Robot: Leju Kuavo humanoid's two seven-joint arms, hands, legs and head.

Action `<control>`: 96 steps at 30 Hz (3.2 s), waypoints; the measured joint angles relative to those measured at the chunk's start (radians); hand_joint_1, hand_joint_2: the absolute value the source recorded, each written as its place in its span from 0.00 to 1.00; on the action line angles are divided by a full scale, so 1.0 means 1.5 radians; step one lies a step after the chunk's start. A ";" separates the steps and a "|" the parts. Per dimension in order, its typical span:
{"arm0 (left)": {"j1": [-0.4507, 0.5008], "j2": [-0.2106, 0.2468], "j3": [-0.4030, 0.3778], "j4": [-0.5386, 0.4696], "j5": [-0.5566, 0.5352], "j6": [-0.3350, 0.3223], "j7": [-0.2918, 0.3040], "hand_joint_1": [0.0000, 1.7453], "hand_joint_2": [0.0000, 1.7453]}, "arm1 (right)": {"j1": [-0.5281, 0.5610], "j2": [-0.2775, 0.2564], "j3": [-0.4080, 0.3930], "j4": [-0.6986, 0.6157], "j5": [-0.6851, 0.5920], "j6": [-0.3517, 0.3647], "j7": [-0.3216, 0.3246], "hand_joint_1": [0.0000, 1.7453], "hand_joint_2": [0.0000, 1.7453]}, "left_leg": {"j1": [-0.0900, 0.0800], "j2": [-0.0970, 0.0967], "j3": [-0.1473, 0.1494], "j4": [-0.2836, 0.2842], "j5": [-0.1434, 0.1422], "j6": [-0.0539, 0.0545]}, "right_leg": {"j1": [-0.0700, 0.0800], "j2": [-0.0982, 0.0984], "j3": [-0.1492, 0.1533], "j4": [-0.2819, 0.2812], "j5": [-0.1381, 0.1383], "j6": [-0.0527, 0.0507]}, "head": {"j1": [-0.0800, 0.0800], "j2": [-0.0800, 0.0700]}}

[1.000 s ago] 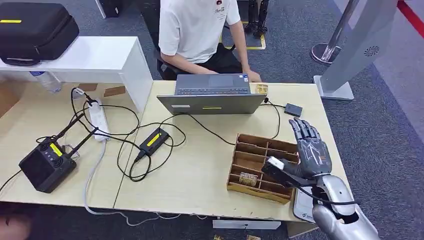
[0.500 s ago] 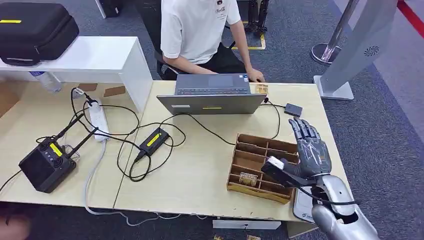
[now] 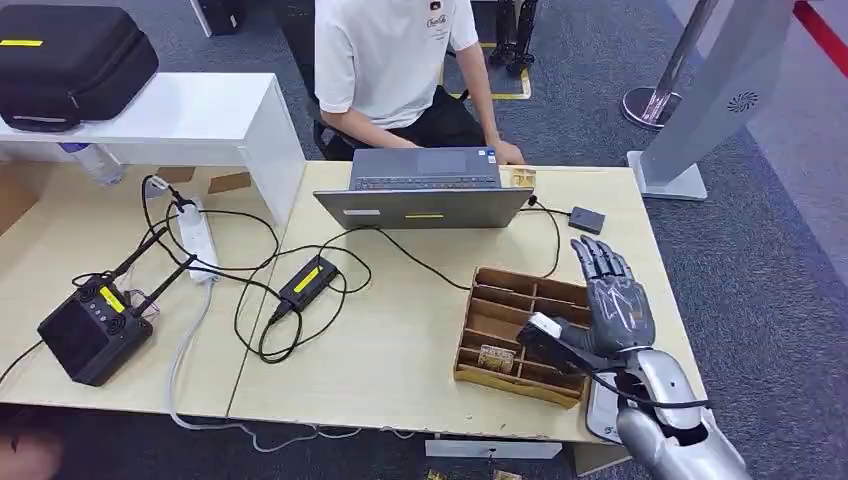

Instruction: Pass the card to the sensor for recognition and then transmit it.

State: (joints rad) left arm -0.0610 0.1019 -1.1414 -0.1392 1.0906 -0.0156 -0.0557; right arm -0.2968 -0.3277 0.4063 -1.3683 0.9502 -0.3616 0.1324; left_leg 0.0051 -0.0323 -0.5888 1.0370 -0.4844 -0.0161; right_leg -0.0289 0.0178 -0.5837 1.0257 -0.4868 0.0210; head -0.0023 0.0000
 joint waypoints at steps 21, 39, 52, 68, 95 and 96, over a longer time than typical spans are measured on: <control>0.000 0.000 -0.002 0.001 0.006 -0.001 0.000 0.00 1.00 | -0.002 0.001 0.005 0.003 -0.030 0.017 -0.010 1.00 1.00 | 0.000 0.000 0.000 0.000 0.000 0.000 | 0.000 0.000 0.000 0.000 0.000 0.000 | 0.000 0.000; 0.001 0.000 -0.009 0.002 0.018 -0.003 -0.005 0.00 1.00 | -0.003 -0.027 -0.004 -0.020 -0.138 0.069 -0.046 1.00 1.00 | 0.000 0.000 0.000 0.000 0.000 0.000 | 0.000 0.000 0.000 0.000 0.000 0.000 | 0.000 0.000; 0.002 0.001 -0.011 0.002 0.021 0.024 -0.012 0.00 1.00 | 0.013 -0.039 -0.014 -0.036 -0.139 0.064 -0.048 1.00 1.00 | 0.000 0.000 0.001 0.000 0.000 0.000 | 0.000 0.000 0.000 0.000 0.000 0.000 | 0.000 0.000; 0.001 0.002 -0.020 0.002 0.020 0.022 0.001 0.00 1.00 | -0.033 -0.037 -0.010 -0.051 -0.141 0.042 -0.063 1.00 1.00 | 0.000 0.001 0.000 0.000 0.000 0.000 | 0.000 0.000 0.000 0.000 0.000 0.000 | 0.000 0.000; -0.010 0.007 -0.066 0.002 -0.011 0.001 0.002 0.00 1.00 | -0.272 0.029 0.051 0.038 -0.155 0.014 -0.047 1.00 1.00 | 0.000 0.001 0.000 0.000 0.001 -0.001 | 0.000 0.001 0.000 0.001 0.001 -0.001 | 0.000 0.000; -0.012 0.008 -0.071 0.002 -0.017 0.000 0.002 0.00 1.00 | -0.299 0.041 0.060 0.060 -0.141 0.008 -0.041 1.00 1.00 | 0.000 0.001 0.000 0.000 0.001 -0.001 | 0.000 0.001 -0.001 0.001 0.002 -0.002 | 0.000 0.000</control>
State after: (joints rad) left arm -0.0797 0.1141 -1.2482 -0.1362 1.0658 -0.0160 -0.0530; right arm -0.7458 -0.2665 0.4956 -1.2785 0.7383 -0.3495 0.0702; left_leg 0.0055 -0.0312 -0.5887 1.0370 -0.4823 -0.0179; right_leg -0.0286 0.0192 -0.5845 1.0277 -0.4844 0.0185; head -0.0027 0.0000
